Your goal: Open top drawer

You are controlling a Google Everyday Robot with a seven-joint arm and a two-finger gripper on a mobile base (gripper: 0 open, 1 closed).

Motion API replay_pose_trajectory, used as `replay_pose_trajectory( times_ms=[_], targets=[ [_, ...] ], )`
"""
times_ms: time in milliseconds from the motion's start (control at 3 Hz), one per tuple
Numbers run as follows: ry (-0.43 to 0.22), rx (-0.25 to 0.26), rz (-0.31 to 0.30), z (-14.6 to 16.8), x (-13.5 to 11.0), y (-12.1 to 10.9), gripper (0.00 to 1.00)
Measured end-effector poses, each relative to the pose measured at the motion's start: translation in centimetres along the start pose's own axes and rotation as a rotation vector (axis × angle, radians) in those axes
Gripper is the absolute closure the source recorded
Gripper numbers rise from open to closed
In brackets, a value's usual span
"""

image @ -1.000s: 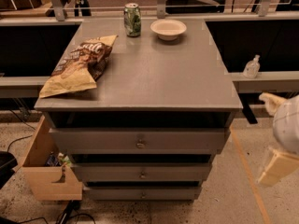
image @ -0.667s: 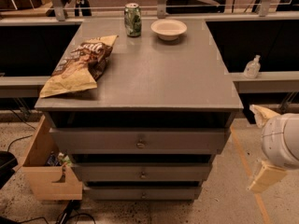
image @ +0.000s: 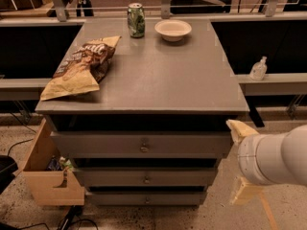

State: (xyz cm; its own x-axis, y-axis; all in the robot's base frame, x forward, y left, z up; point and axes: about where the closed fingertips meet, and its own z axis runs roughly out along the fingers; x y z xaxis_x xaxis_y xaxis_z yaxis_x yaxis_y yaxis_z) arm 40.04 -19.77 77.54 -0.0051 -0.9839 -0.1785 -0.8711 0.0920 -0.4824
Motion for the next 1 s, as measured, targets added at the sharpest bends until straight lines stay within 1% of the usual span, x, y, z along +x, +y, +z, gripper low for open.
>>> replay_pose_trajectory(
  times_ms=[333,667,1000],
  targets=[
    [0.0,0.001,-0.001,0.0,0.0,0.0,0.0],
    [0.017,-0.007,-0.015,1.6,-0.3,0.5,0.0],
    [0.056,-0.021,-0.039,4.8,-0.4,1.5,0.0]
  ],
)
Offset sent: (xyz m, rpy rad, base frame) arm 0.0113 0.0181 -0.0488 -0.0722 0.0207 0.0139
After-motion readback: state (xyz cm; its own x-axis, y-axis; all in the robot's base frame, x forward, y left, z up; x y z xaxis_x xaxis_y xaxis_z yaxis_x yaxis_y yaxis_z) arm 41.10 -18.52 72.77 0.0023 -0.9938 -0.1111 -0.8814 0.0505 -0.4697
